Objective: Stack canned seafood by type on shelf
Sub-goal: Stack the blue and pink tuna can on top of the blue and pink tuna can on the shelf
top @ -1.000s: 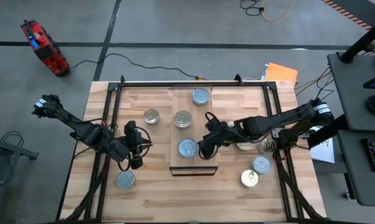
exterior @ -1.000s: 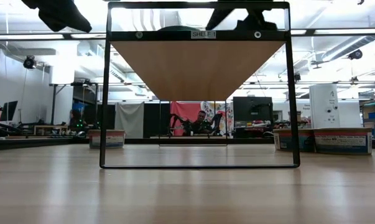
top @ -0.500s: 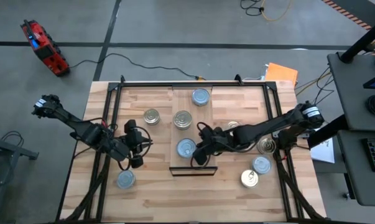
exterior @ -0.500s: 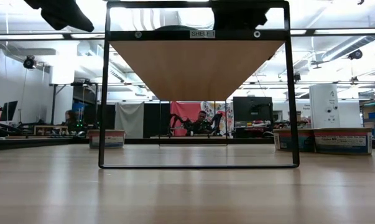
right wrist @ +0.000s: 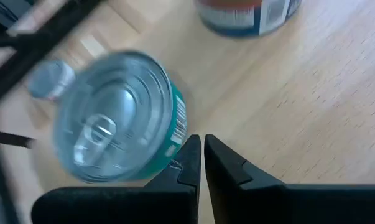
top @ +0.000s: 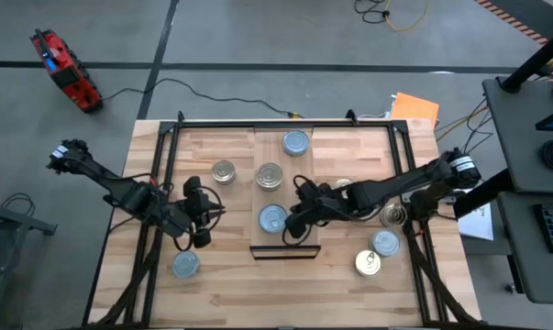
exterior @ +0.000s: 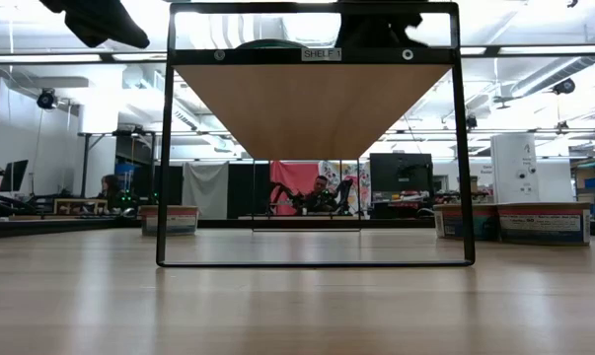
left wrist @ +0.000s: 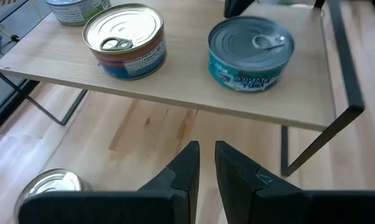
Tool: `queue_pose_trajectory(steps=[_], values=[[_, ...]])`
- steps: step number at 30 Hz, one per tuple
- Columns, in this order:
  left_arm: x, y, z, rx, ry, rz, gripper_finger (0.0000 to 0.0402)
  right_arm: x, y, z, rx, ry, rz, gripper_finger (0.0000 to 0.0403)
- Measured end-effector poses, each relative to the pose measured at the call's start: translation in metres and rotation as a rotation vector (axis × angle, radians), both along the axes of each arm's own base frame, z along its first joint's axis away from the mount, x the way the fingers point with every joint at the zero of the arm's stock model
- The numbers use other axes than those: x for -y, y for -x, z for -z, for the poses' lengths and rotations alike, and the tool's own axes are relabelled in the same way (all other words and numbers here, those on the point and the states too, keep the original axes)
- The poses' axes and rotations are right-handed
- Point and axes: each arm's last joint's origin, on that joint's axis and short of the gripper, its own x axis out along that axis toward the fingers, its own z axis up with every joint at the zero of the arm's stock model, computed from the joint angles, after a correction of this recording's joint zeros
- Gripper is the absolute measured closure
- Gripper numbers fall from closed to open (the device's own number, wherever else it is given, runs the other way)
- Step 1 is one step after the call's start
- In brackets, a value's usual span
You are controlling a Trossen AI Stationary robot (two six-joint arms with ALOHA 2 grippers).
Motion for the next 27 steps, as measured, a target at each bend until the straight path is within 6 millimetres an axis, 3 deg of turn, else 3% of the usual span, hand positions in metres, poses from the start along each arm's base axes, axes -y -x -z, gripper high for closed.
queue_pose_trajectory(steps=[4,9,14,20,27], values=[[0.001,-0.001,-0.018,0.038,0.032,0.025,0.0365,0.007,0.013,-0.017,0.027,-0.037,0.046,0.0390],[-0.001,-0.001,-0.059,0.121,-0.023,0.096,0.0365,0.014,0.038,-0.036,0.012,-0.079,0.103,0.0390],[-0.010,0.000,-0.084,0.146,-0.096,0.111,0.0365,0.018,0.066,-0.043,-0.080,-0.165,0.204,0.0390],[-0.023,0.002,-0.079,0.041,-0.160,0.071,0.0365,0.003,0.091,-0.035,-0.305,-0.348,0.267,0.0390],[-0.037,0.000,-0.075,0.011,-0.150,-0.018,0.0365,-0.007,0.106,-0.011,-0.529,-0.295,0.340,0.0390]])
